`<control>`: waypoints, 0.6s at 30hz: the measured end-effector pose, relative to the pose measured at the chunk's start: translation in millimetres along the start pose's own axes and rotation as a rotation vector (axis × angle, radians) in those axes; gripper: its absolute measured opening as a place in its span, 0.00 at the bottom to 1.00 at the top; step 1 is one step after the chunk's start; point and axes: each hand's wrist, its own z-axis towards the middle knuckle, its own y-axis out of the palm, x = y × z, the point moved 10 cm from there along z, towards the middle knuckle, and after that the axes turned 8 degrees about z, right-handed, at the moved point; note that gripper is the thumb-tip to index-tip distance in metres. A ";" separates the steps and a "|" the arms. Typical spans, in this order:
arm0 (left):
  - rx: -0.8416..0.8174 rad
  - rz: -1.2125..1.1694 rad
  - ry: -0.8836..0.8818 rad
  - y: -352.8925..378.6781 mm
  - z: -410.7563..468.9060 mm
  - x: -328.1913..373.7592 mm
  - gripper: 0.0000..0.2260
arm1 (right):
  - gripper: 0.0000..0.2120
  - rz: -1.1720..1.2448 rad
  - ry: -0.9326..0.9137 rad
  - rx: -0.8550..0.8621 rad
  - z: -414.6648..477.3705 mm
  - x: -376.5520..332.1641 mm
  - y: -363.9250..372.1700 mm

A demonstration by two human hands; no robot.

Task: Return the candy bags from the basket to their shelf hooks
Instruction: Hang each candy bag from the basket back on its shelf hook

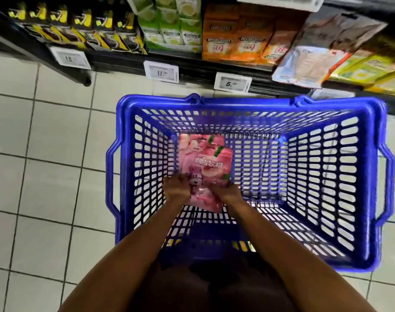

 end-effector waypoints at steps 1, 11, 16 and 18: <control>0.038 0.087 0.014 -0.1 -1.5 3.5 0.18 | 0.23 -0.014 0.026 -0.013 1.1 2.2 -0.6; -0.134 -0.485 0.050 24.0 -9.6 34.1 0.21 | 0.15 0.202 0.015 0.029 -9.5 -11.6 -39.8; -0.156 -0.676 -0.071 -35.3 -61.7 42.6 0.08 | 0.04 0.444 0.016 -0.063 -97.1 -47.5 -52.6; -0.196 -0.761 0.005 -71.5 -105.2 60.7 0.12 | 0.03 0.447 -0.034 -0.129 -151.4 -73.8 -59.8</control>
